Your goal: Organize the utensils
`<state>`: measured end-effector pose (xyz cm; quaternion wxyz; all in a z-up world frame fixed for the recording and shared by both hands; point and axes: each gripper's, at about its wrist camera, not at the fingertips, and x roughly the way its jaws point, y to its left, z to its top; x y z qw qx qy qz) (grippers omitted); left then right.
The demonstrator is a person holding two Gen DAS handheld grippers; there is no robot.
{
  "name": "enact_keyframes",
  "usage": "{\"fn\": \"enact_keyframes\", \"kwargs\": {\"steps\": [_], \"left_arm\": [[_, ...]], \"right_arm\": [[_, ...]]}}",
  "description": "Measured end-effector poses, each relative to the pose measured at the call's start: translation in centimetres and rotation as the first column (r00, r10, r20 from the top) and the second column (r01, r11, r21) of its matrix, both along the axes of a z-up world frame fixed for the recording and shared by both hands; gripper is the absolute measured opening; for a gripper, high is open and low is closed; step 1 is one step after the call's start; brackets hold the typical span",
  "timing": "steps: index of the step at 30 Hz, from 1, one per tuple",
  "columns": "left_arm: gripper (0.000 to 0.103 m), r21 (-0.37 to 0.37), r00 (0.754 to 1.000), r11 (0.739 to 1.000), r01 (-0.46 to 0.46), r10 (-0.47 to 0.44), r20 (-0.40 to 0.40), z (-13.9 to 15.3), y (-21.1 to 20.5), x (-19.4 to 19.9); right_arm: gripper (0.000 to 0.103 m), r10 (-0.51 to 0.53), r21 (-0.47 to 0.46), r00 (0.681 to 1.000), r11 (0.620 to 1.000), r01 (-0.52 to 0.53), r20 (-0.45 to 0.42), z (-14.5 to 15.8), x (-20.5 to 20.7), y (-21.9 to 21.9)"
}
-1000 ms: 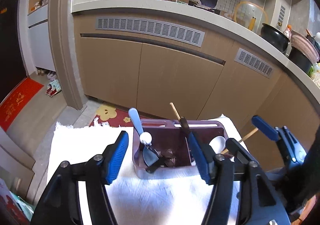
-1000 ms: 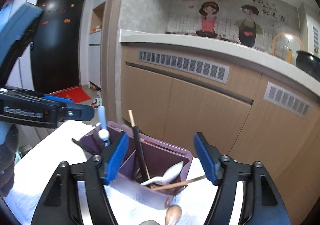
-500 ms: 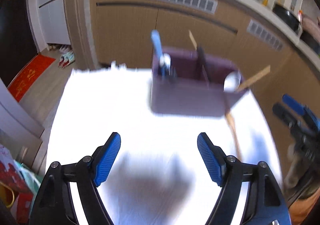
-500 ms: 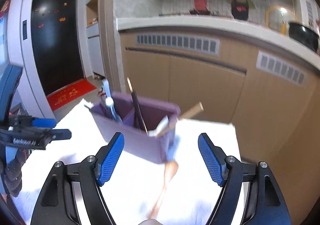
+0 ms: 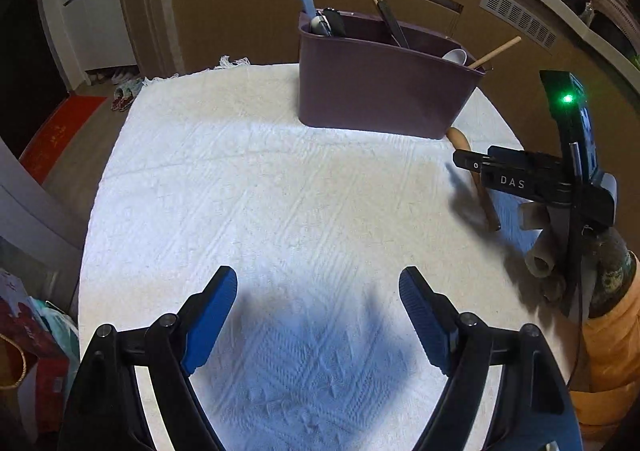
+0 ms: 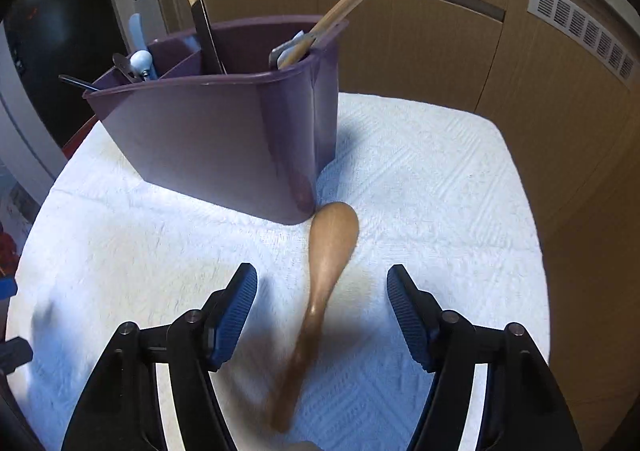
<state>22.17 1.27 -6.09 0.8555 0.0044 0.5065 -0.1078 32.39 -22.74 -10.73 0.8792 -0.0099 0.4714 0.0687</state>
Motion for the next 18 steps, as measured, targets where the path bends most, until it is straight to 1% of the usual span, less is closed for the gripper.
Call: {"fn": "enact_keyframes", "kwargs": {"steps": [2, 3, 5, 6, 8, 11, 13, 14, 16, 18], "left_arm": [[0.080, -0.009, 0.999, 1.000, -0.022, 0.022, 0.027, 0.2, 0.3, -0.3], [0.080, -0.014, 0.998, 0.999, -0.035, 0.036, 0.054, 0.3, 0.3, -0.6], [0.080, -0.027, 0.990, 0.998, -0.048, 0.051, 0.130, 1.0, 0.2, -1.5], [0.080, -0.030, 0.983, 0.998, -0.053, 0.058, 0.173, 1.3, 0.0, -2.1], [0.085, -0.035, 0.964, 0.998, -0.060, 0.067, 0.256, 2.0, -0.4, -3.3], [0.092, -0.036, 0.933, 0.998, -0.045, 0.055, 0.356, 2.7, -1.2, -5.5], [0.101, -0.026, 0.909, 0.999, -0.043, 0.050, 0.413, 3.1, -1.8, -6.8], [0.103, -0.024, 0.895, 0.999, -0.045, 0.052, 0.443, 3.2, -1.9, -7.6], [0.103, -0.009, 0.879, 0.999, -0.049, 0.048, 0.475, 3.1, -2.2, -8.9], [0.103, 0.012, 0.872, 0.998, -0.055, 0.042, 0.488, 2.6, -2.6, -10.0]], "right_arm": [[0.068, -0.002, 0.010, 1.000, 1.000, 0.002, -0.007, 0.2, -0.6, 0.5], [0.068, 0.000, 0.006, 1.000, 1.000, 0.000, -0.001, 0.5, -1.3, 0.8], [0.068, 0.002, 0.007, 1.000, 1.000, -0.002, 0.027, 1.2, -2.8, 1.3], [0.068, -0.002, 0.013, 0.999, 1.000, 0.002, 0.053, 1.8, -4.3, 1.6], [0.068, -0.007, 0.028, 0.996, 1.000, 0.005, 0.087, 2.7, -6.5, 2.0], [0.069, -0.022, 0.059, 0.989, 0.998, 0.014, 0.145, 3.8, -10.7, 2.6], [0.069, -0.025, 0.066, 0.983, 0.998, 0.013, 0.182, 4.3, -12.7, 2.9], [0.069, -0.029, 0.061, 0.979, 0.998, 0.017, 0.203, 4.5, -13.7, 3.2], [0.069, -0.036, 0.038, 0.965, 0.999, 0.027, 0.260, 5.1, -15.7, 3.7], [0.071, -0.047, 0.005, 0.946, 0.999, 0.048, 0.321, 5.4, -17.4, 4.2]]}}
